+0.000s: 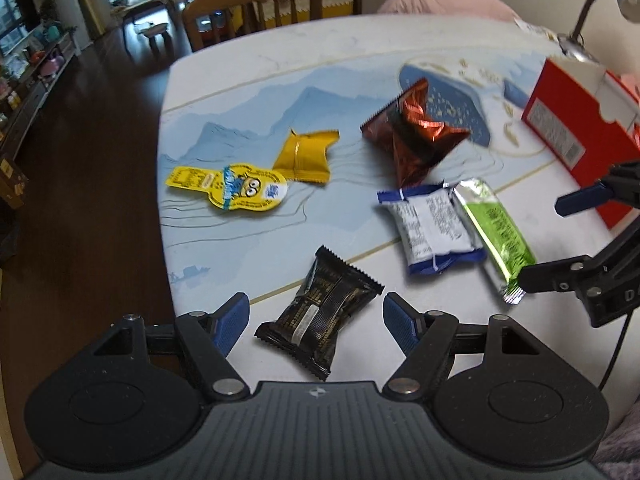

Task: Organize snacks
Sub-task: 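Move both tools back from the box toward the remaining snacks, then grasp the black chocolate packet with the left gripper while the right grasps the green packet, then carry both packets over the red box and open both grippers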

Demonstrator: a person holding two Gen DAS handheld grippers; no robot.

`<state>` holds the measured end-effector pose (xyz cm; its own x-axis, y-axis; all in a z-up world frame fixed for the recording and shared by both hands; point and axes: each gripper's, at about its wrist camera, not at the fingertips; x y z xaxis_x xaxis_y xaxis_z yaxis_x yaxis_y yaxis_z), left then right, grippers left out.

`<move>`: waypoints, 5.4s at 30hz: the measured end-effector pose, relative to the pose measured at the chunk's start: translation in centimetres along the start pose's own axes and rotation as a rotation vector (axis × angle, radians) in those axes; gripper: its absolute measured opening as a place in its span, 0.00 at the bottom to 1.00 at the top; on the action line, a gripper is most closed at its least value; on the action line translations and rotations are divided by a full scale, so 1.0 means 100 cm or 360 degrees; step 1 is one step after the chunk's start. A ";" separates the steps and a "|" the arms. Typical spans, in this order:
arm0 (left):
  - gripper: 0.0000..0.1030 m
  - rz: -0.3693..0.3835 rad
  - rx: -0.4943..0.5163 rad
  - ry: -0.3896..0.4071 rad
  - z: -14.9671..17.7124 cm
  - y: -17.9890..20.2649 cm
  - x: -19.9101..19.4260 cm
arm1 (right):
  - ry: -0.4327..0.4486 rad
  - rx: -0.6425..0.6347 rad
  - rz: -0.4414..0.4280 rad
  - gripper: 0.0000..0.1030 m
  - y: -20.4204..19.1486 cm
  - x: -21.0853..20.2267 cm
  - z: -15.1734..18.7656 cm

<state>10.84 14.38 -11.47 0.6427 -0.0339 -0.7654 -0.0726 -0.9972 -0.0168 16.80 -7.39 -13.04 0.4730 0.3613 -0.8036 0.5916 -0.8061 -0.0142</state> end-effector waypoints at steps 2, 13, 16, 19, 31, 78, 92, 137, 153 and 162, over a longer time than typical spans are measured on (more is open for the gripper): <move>0.71 0.0029 0.0033 -0.0027 0.001 -0.001 0.007 | -0.0019 -0.0030 0.0035 0.96 -0.003 0.009 0.000; 0.71 0.0069 0.0191 -0.0180 0.007 -0.001 0.042 | -0.0072 -0.0182 0.0150 0.90 -0.017 0.036 0.000; 0.71 0.0079 0.0184 -0.0180 0.007 0.001 0.045 | -0.0077 -0.0193 0.0176 0.84 -0.016 0.040 0.001; 0.71 0.0074 0.0170 -0.0170 0.005 0.001 0.047 | -0.0061 -0.0175 0.0172 0.81 -0.013 0.040 0.001; 0.53 0.0064 0.0063 -0.0172 0.006 0.006 0.044 | 0.0018 -0.0196 0.0068 0.56 0.000 0.031 0.007; 0.34 0.0084 -0.0379 0.0104 -0.079 0.130 -0.052 | 0.0447 0.0167 0.0080 0.40 0.115 -0.139 0.001; 0.34 0.0203 -0.0201 0.0170 -0.141 0.244 -0.026 | 0.0504 0.0244 0.0237 0.40 0.212 -0.166 0.009; 0.35 0.0109 0.0023 -0.0380 -0.202 0.385 0.144 | 0.0032 0.0270 0.0295 0.40 0.360 -0.077 -0.002; 0.43 0.0193 -0.0072 -0.0254 -0.203 0.374 0.113 | 0.0191 0.0313 0.0218 0.53 0.359 -0.119 0.001; 0.44 0.0231 -0.0141 -0.0080 -0.203 0.363 0.066 | 0.0339 0.0280 0.0148 0.58 0.343 -0.156 -0.002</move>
<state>27.89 -23.41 -4.07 0.5914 -0.1769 -0.7867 -0.0933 -0.9841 0.1512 29.87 -40.62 -0.87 0.6574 0.3574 -0.6634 0.4256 -0.9026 -0.0646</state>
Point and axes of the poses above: each gripper's, at about its wrist camera, not at the fingertips, and x roughly the way its jaws point, y to its right, z to its underside, and after that the axes turned 10 degrees about y, right-handed
